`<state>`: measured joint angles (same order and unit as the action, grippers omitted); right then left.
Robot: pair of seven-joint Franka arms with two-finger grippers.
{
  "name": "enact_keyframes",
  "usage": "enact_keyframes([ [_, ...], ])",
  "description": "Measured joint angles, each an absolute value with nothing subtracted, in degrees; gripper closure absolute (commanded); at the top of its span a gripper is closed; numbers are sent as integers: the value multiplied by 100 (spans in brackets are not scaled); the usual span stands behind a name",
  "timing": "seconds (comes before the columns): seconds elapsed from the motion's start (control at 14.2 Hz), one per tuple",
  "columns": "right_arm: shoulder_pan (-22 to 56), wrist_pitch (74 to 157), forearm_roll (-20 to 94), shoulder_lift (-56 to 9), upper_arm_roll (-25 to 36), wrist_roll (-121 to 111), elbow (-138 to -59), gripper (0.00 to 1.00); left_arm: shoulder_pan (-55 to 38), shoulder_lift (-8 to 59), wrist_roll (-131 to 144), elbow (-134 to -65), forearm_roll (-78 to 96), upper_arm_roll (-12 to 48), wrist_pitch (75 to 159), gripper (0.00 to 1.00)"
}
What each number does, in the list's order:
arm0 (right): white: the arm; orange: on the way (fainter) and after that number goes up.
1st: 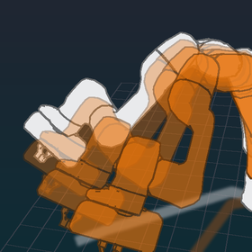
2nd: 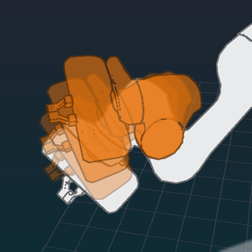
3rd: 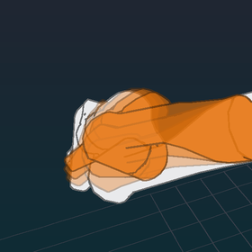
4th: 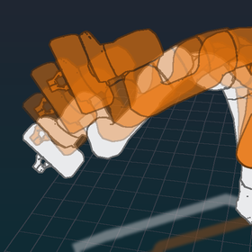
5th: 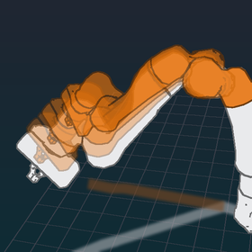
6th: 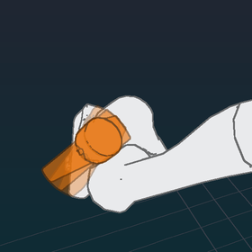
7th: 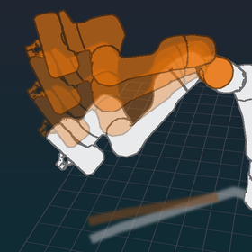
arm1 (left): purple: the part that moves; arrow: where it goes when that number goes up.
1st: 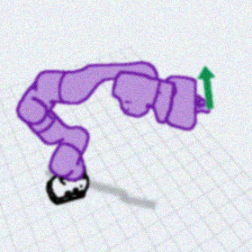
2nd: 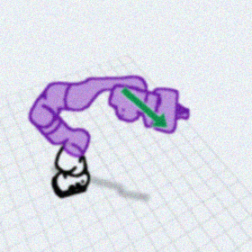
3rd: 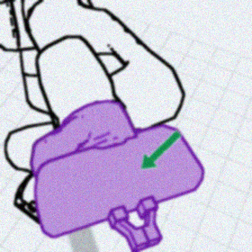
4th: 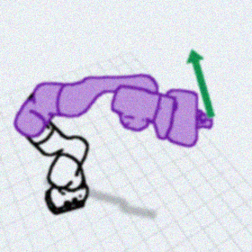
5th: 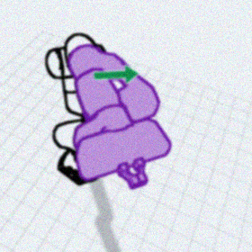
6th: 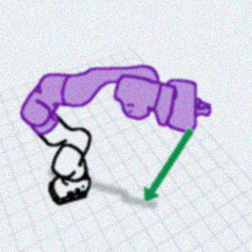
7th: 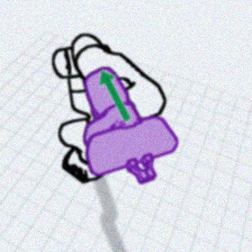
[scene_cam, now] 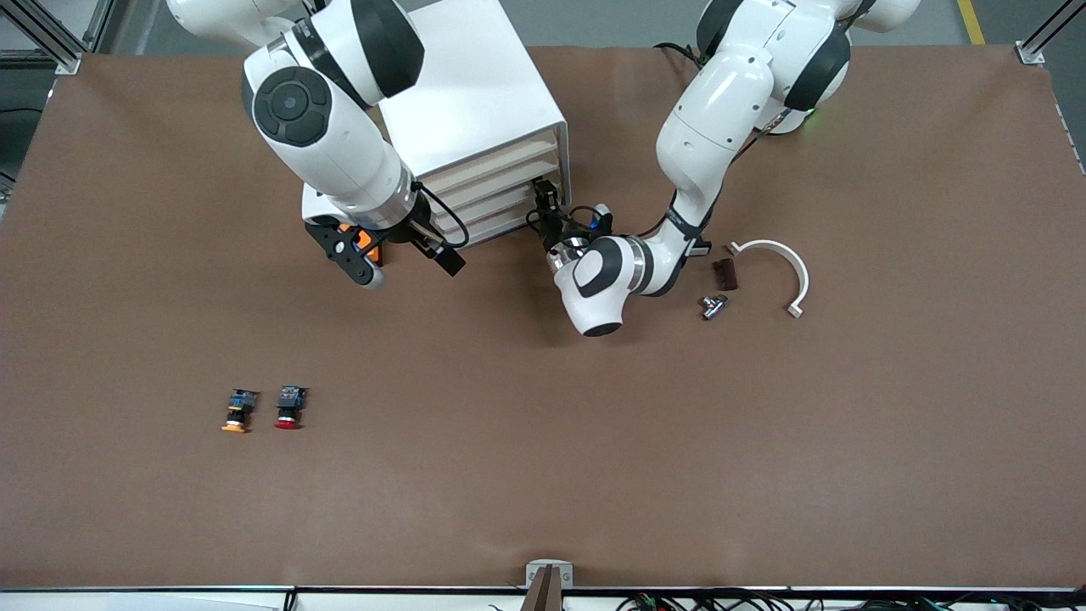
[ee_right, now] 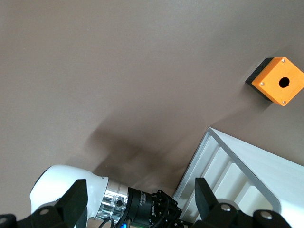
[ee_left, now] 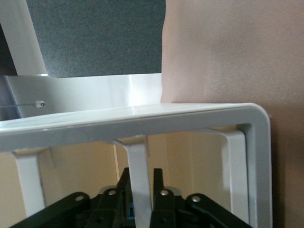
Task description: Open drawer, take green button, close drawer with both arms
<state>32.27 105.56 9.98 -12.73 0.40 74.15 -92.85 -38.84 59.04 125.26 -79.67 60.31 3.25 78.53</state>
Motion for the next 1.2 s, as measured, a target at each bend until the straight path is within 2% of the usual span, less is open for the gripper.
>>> enact_keyframes([
  [0.14,3227,10567,998,-1288,47,7424,-9285,0,-3883,5906,12687,-7967,6042,325,7852,93],
  [0.64,3294,10847,998,-1535,47,7519,-9285,0,-3810,5917,12782,-7969,6044,288,7833,91],
  [1.2,3664,11206,977,-1839,50,7934,-9285,0,-2970,6046,12778,-7964,6587,248,7877,88],
])
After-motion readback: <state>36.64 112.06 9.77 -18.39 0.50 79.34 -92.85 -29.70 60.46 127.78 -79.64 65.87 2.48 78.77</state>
